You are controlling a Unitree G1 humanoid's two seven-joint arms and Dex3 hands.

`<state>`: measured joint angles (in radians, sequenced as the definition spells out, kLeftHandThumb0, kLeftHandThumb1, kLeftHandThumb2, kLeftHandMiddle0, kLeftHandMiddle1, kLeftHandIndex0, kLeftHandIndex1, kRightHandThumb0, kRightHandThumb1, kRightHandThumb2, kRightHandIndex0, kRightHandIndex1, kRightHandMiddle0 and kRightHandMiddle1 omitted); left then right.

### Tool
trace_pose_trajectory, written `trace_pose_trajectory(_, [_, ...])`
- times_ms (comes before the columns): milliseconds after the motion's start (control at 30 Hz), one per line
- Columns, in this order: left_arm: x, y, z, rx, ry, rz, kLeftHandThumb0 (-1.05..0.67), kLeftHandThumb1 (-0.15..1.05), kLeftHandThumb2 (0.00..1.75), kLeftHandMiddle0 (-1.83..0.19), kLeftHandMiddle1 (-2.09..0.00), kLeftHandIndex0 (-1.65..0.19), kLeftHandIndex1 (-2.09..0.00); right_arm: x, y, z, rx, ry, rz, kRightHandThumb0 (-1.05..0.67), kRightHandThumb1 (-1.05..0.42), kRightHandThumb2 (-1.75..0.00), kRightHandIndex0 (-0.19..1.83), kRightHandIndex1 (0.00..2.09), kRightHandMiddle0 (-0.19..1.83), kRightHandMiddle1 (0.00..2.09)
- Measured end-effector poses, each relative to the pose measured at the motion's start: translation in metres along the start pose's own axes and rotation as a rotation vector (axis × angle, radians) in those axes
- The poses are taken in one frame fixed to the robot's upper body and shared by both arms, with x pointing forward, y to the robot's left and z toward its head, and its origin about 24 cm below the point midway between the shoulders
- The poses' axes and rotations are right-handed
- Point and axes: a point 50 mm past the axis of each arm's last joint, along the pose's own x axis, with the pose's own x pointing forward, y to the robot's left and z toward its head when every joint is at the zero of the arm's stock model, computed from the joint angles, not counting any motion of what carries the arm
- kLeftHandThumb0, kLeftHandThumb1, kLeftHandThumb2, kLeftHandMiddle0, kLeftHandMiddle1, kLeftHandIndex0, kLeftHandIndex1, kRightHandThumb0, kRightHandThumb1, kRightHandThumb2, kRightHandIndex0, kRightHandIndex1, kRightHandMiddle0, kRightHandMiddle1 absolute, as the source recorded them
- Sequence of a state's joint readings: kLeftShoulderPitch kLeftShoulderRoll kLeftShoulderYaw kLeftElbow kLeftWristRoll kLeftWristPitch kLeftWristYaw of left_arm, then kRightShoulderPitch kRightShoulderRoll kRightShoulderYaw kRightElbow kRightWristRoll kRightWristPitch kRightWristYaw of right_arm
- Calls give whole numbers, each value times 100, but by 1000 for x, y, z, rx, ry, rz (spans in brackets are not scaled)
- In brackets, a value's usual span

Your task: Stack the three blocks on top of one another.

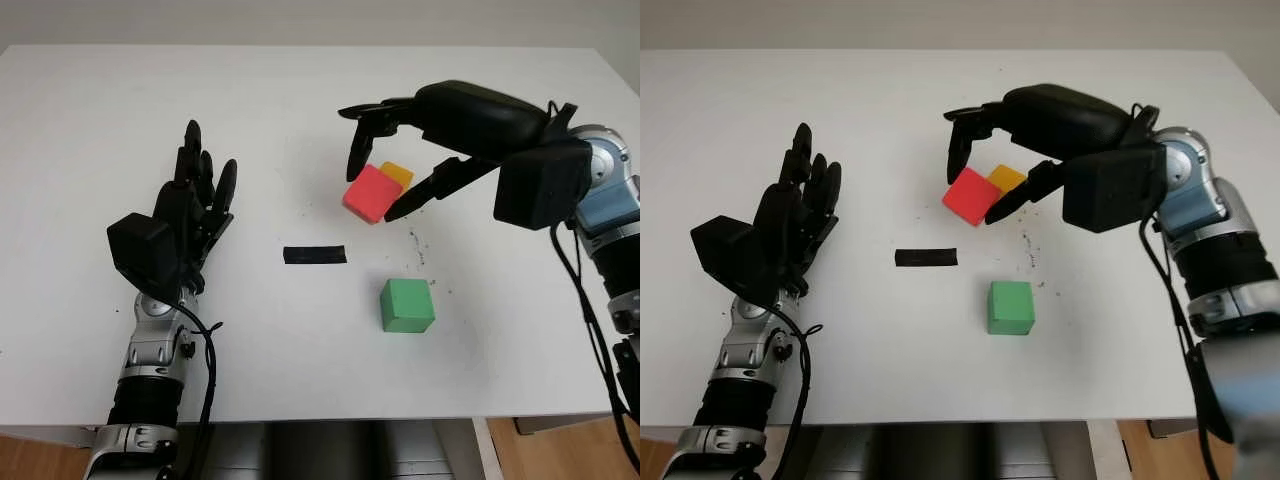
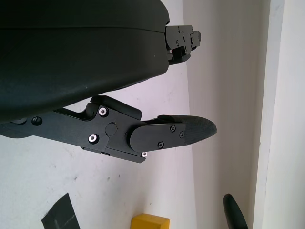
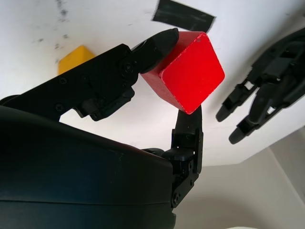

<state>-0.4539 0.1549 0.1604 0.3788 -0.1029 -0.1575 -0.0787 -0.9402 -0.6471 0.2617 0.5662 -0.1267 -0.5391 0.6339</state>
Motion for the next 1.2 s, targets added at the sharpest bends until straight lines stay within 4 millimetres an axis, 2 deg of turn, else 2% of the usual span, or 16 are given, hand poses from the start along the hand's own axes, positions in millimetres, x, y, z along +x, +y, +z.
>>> trace_pose_trajectory(167, [0,1,1,4,-5,7,-60,105,46,9,-6,9,-6,16,6,13,56,-42,-4,-34,-91,-5,23,3,39,159])
trace_pose_trajectory(333, [0,3,2,-8,-25,16,-58,105,47,11,-5,11,-5,27,14,17,97,-44,8,-38,-91,-5,25,4,39,160])
trace_pose_trajectory(700, [-1,5,3,-8,-38,21,-59,105,46,12,-5,12,-5,42,37,6,214,21,52,-41,-93,-6,14,0,39,161])
trace_pose_trajectory(1200, [-2,5,1,-16,-32,33,-58,105,44,12,-5,12,-5,40,66,-15,290,113,107,-42,-92,-5,8,3,42,160])
